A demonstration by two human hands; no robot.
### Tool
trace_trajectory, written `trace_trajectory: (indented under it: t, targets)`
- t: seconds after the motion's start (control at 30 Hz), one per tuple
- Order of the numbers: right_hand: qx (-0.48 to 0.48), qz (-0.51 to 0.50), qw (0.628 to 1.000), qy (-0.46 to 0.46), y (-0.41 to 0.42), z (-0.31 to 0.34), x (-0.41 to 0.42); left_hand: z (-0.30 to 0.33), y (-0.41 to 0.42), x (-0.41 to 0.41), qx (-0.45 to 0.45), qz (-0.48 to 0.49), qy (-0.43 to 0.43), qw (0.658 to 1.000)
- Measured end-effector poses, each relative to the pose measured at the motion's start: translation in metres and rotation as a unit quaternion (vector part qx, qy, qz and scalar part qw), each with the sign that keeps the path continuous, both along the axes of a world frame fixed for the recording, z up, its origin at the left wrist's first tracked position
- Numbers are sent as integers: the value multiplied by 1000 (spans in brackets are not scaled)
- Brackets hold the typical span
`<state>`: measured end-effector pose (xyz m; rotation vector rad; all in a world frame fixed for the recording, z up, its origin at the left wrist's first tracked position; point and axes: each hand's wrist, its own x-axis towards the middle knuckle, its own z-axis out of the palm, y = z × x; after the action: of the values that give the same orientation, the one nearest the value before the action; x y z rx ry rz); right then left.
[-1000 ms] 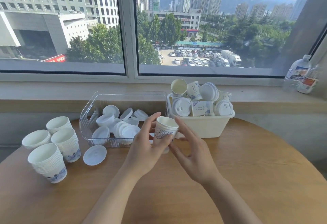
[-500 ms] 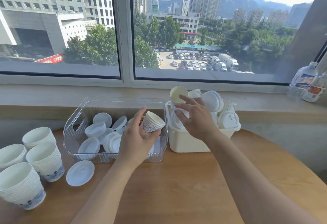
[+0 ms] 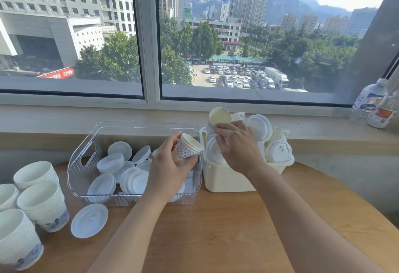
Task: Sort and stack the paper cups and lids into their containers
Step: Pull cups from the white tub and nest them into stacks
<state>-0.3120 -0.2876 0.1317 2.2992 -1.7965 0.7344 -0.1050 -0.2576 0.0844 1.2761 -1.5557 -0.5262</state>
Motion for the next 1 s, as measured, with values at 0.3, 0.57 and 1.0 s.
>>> trace_trajectory:
  t: [0.3,0.57,1.0]
  targets:
    - [-117,62,961,-244,27,21,-9,15,7,-6,-19,-22,9,1000]
    - [-49,115,927,-353,70,35,-15,29,25,-18,-52,-53,8,997]
    - [63,140,926,-345,106,28,-10,34,53,-28,-94,-81,-2,992]
